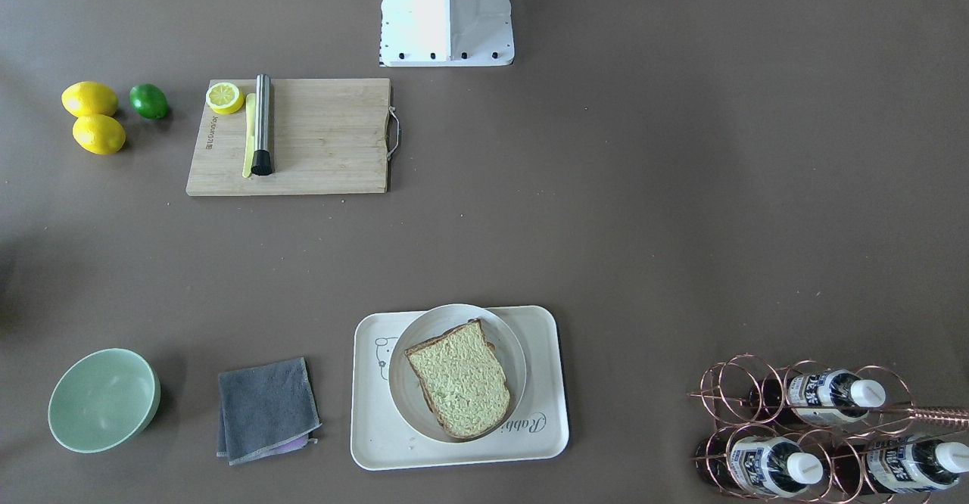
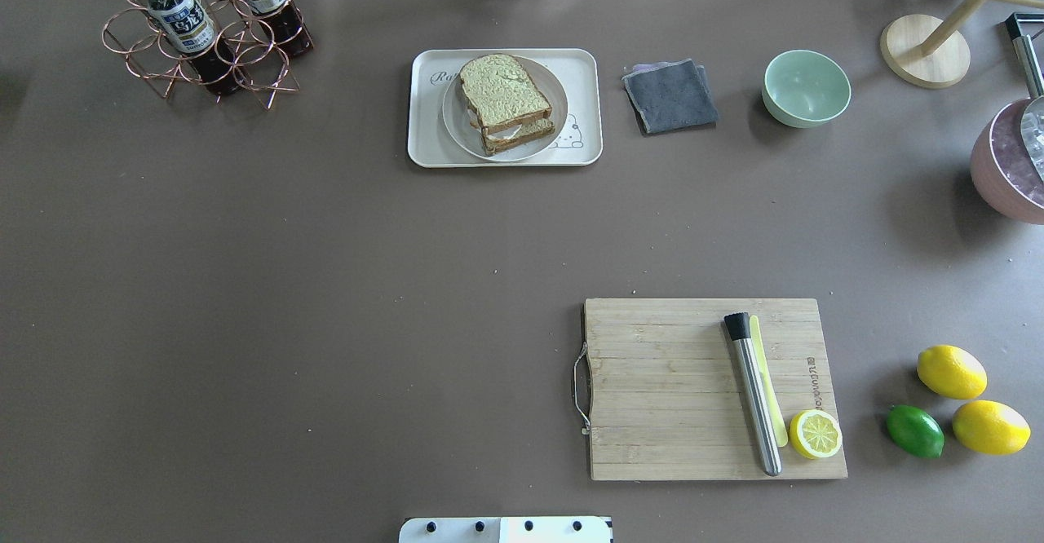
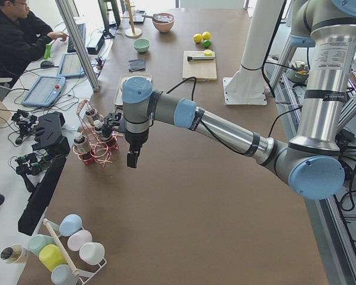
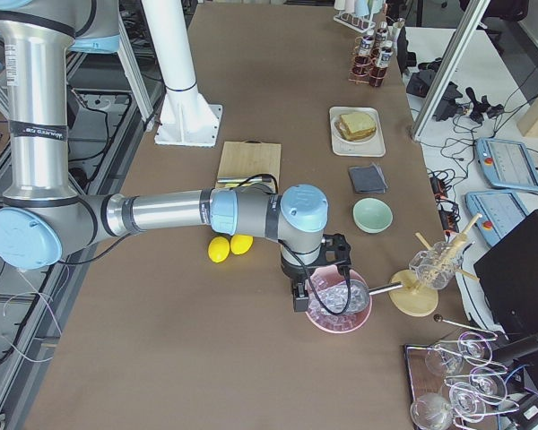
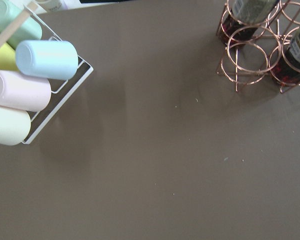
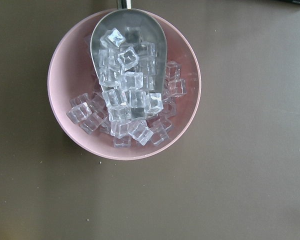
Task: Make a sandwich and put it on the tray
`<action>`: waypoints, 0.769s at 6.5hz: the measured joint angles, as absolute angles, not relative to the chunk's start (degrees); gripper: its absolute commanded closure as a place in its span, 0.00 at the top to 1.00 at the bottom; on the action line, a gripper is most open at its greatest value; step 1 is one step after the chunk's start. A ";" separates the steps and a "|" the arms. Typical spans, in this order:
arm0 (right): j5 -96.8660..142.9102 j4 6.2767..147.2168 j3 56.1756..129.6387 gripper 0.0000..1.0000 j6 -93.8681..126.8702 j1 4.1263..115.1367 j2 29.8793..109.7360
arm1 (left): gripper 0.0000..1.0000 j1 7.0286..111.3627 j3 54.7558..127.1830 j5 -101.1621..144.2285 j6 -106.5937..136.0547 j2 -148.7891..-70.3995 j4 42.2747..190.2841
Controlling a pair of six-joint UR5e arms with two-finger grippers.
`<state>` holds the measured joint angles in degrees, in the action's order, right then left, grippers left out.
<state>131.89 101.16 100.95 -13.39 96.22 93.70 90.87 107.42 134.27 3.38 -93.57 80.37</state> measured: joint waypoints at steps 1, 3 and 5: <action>133.69 101.22 100.56 1.00 -13.66 96.84 94.85 | 0.98 91.61 107.33 136.31 2.30 -90.70 80.65; 135.60 101.23 100.48 1.00 -12.21 97.00 95.98 | 0.98 92.06 106.35 137.29 1.82 -85.81 83.33; 135.72 101.17 100.22 1.00 -11.18 96.86 95.69 | 0.98 92.84 103.84 137.34 1.38 -82.57 88.44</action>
<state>135.72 101.17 100.22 -11.18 96.86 95.69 92.84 103.84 137.34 1.38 -82.57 88.44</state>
